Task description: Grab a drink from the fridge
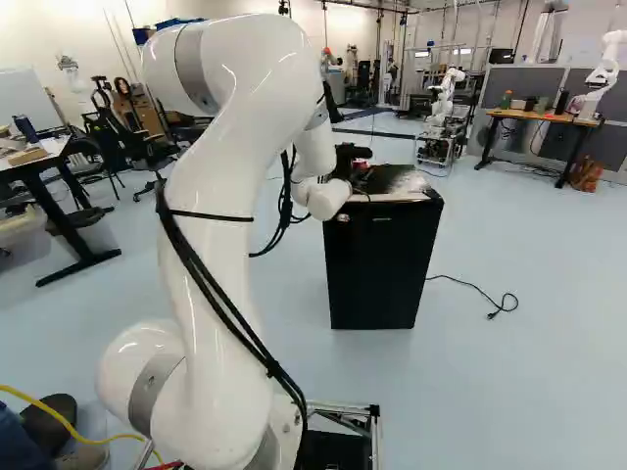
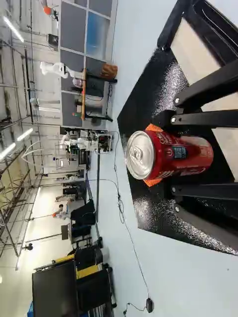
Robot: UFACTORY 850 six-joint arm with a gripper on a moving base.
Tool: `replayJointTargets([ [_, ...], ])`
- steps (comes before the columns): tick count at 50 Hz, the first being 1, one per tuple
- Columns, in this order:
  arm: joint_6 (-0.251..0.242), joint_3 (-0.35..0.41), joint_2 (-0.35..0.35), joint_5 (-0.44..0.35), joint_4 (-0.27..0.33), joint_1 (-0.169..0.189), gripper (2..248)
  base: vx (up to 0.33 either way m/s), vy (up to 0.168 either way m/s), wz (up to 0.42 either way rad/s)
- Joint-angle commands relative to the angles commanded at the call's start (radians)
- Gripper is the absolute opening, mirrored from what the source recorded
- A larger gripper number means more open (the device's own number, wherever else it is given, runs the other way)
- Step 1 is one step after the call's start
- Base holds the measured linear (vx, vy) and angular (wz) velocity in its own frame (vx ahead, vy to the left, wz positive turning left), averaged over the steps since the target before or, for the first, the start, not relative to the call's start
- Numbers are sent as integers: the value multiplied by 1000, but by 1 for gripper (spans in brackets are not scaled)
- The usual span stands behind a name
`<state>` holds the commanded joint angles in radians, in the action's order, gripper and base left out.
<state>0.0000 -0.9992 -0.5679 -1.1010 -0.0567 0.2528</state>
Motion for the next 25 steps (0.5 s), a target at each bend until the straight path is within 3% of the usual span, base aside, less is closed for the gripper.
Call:
replayJointTargets([
  [25, 0, -2, 33, 0, 0, 0, 98, 0, 0, 0],
])
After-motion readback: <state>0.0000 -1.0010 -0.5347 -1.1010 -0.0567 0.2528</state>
